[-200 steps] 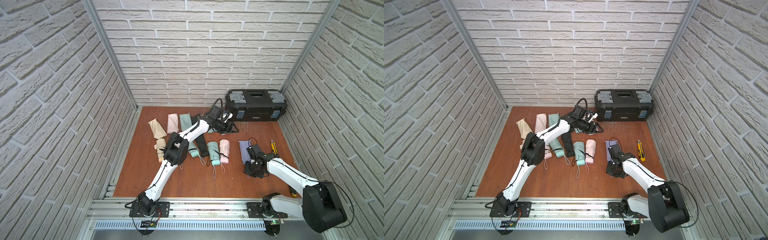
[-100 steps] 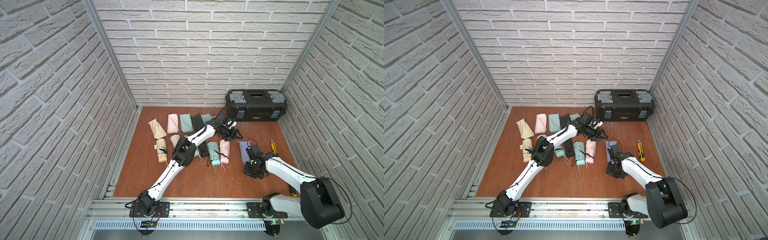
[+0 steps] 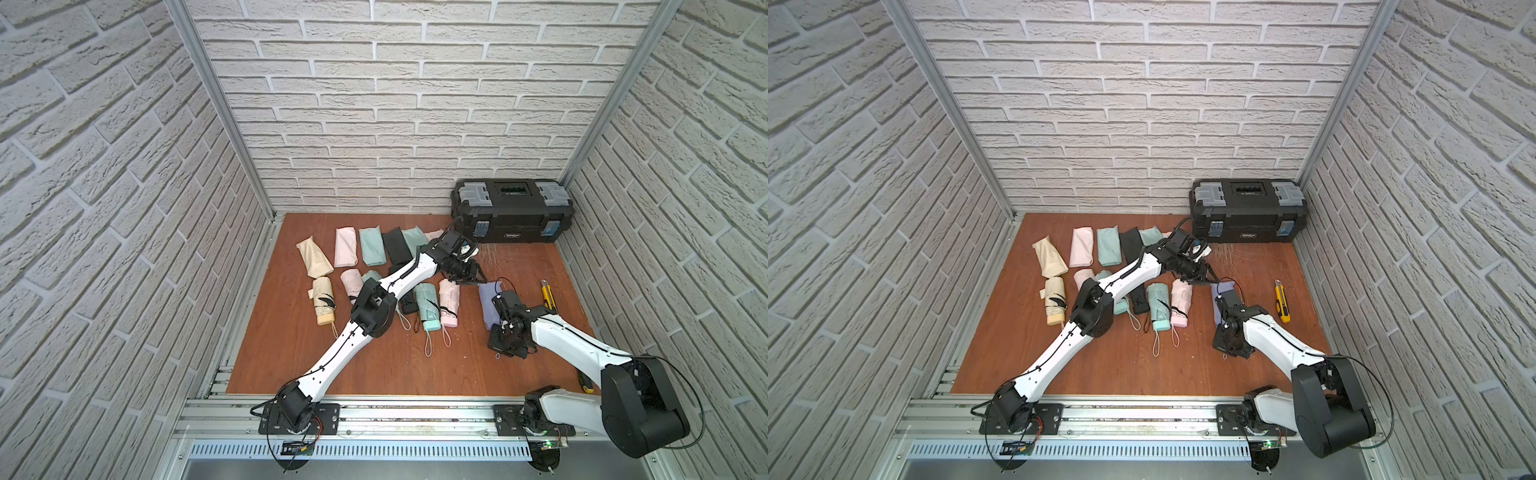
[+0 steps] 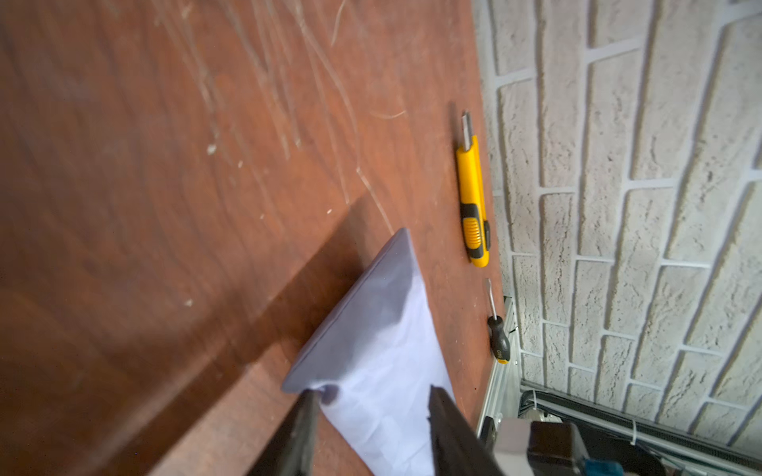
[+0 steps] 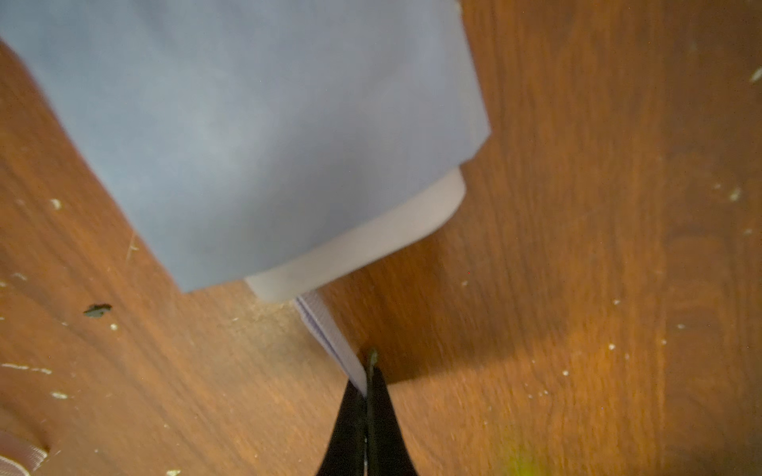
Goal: Take umbrellas out of sleeves
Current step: Adjust the umbrella at the center of the board.
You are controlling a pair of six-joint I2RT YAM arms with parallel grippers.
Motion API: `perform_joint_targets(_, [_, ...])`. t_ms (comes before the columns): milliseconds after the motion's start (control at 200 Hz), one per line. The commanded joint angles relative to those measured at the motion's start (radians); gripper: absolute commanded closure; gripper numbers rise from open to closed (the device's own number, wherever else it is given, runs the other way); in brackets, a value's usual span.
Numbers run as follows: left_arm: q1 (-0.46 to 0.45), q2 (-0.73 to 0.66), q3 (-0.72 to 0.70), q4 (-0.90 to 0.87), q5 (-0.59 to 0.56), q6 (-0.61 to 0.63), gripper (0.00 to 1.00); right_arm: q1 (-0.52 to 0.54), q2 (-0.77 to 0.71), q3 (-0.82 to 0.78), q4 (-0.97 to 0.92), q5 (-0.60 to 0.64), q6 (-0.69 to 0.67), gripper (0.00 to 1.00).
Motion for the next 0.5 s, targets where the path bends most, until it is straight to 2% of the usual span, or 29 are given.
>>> perform_joint_targets(0, [-0.022,-0.023,0.006,-0.061,-0.041,0.156,0.60,0.000,-0.018,-0.020,0.015,0.012,-0.001,0.97])
perform_joint_targets(195, [-0.016,-0.030,0.018,-0.010,-0.058,0.316,0.50,0.000,-0.009,-0.037,0.038,-0.008,-0.004,0.97])
perform_joint_targets(260, [-0.011,-0.055,0.023,-0.010,-0.079,0.438,0.48,0.000,-0.014,-0.041,0.041,-0.014,-0.004,0.97])
perform_joint_targets(320, [-0.004,-0.085,0.001,0.020,-0.047,0.545,0.48,0.000,-0.017,-0.043,0.044,-0.015,-0.007,0.97])
perform_joint_targets(380, [0.004,-0.122,-0.002,0.014,-0.012,0.697,0.49,0.000,-0.019,-0.043,0.044,-0.015,-0.007,0.97])
perform_joint_targets(495, [0.003,-0.207,-0.061,-0.052,0.033,1.071,0.49,0.000,-0.019,-0.042,0.044,-0.014,-0.008,0.97])
